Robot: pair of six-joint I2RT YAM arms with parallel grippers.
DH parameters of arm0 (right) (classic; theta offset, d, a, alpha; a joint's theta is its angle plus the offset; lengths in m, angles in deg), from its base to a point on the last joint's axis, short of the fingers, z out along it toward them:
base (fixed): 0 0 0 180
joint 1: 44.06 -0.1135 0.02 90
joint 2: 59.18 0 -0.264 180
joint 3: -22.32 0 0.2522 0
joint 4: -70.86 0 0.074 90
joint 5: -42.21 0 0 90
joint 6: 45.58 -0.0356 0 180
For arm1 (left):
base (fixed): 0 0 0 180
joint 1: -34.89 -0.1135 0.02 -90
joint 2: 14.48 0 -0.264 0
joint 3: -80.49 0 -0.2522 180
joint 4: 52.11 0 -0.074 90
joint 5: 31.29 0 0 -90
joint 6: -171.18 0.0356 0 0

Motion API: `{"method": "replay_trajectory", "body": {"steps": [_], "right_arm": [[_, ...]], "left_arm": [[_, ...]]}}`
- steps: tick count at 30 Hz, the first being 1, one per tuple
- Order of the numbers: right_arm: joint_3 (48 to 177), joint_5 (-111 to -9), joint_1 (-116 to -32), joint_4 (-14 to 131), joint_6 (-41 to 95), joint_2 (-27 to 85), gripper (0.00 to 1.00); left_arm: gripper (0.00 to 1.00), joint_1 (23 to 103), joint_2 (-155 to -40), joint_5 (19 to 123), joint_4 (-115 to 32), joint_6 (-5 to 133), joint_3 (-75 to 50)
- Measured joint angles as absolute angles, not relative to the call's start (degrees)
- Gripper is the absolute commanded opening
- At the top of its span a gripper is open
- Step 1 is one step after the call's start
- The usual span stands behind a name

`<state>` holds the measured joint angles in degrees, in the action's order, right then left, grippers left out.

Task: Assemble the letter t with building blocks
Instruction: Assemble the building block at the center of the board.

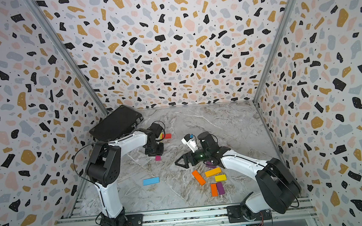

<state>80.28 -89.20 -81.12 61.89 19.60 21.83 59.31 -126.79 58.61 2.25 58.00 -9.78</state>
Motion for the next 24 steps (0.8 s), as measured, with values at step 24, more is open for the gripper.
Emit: {"method": "replay_trajectory", "body": {"steps": [24], "right_arm": [[80.24, -89.59, -81.08, 62.33, 18.90, 21.87, 0.99]], "left_arm": [[0.36, 59.29, -127.46, 58.64, 2.47, 58.06, -8.82]]}}
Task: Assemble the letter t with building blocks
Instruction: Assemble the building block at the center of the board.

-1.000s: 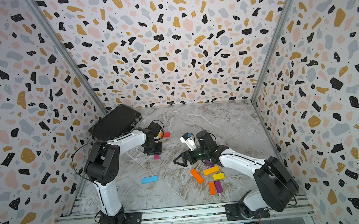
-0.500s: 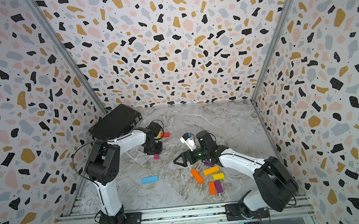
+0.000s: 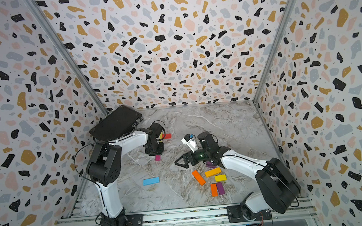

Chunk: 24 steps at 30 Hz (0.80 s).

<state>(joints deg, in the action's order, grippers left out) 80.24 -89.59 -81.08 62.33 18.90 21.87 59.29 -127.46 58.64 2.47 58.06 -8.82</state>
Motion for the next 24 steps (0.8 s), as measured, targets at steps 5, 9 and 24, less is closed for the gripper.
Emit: {"method": "replay_trajectory", "body": {"steps": [5, 9, 24], "right_arm": [[80.11, -89.59, -81.08, 62.40, 18.86, 21.87, 0.99], [80.07, -89.61, -81.08, 62.85, 18.84, 21.87, 0.99], [80.04, -89.61, -81.08, 63.16, 18.68, 21.87, 0.99]], "left_arm": [[0.33, 59.29, -127.46, 58.64, 2.49, 58.06, -8.82], [0.33, 59.27, -127.46, 58.66, 2.49, 58.04, -8.82], [0.33, 59.27, -127.99, 58.66, 2.62, 58.04, -8.01]]}}
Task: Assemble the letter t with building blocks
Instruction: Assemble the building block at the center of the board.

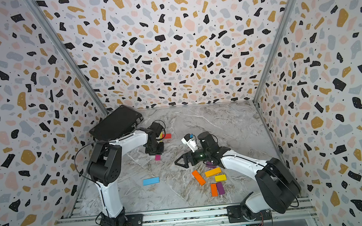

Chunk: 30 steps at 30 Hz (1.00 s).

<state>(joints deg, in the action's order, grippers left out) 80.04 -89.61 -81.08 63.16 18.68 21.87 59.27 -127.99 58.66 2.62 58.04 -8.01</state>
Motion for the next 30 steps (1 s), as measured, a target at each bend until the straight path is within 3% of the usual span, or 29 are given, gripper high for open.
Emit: {"method": "replay_trajectory", "body": {"steps": [7, 13, 22, 30], "right_arm": [[80.04, -89.61, -81.08, 63.16, 18.68, 21.87, 0.99], [80.04, -89.61, -81.08, 63.16, 18.68, 21.87, 0.99], [80.04, -89.61, -81.08, 63.10, 18.75, 21.87, 0.99], [80.07, -89.09, -81.08, 60.97, 19.62, 21.79, 0.99]], "left_arm": [[0.34, 59.25, -128.01, 58.66, 2.62, 58.04, -7.99], [0.51, 59.27, -128.08, 58.83, 2.16, 58.06, -7.90], [0.59, 59.25, -126.68, 59.07, 2.58, 58.91, -8.01], [0.56, 59.25, -116.12, 60.23, 4.24, 59.61, -9.63]]}}
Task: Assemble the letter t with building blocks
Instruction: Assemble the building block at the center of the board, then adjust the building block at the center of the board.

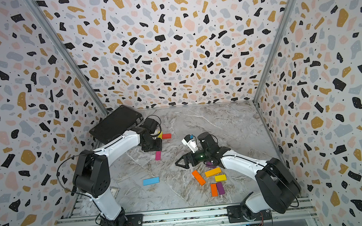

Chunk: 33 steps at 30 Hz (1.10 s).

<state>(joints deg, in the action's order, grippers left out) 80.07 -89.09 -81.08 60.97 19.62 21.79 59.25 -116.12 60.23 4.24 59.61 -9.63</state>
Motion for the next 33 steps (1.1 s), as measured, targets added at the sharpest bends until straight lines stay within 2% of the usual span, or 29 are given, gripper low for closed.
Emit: {"method": "replay_trajectory", "body": {"steps": [8, 22, 33], "right_arm": [[78.51, -88.47, -81.08, 60.97, 19.47, 18.55, 0.99], [78.12, -88.34, -81.08, 61.02, 19.32, 17.92, 0.99], [78.12, -88.39, -81.08, 61.39, 19.32, 18.14, 0.99]], "left_arm": [[0.56, 59.27, -117.80, 61.39, 3.08, 59.26, -16.03], [0.58, 59.38, -122.11, 60.17, 0.28, 59.09, -16.03], [0.50, 59.38, -124.86, 59.27, -0.13, 59.02, -12.49]]}}
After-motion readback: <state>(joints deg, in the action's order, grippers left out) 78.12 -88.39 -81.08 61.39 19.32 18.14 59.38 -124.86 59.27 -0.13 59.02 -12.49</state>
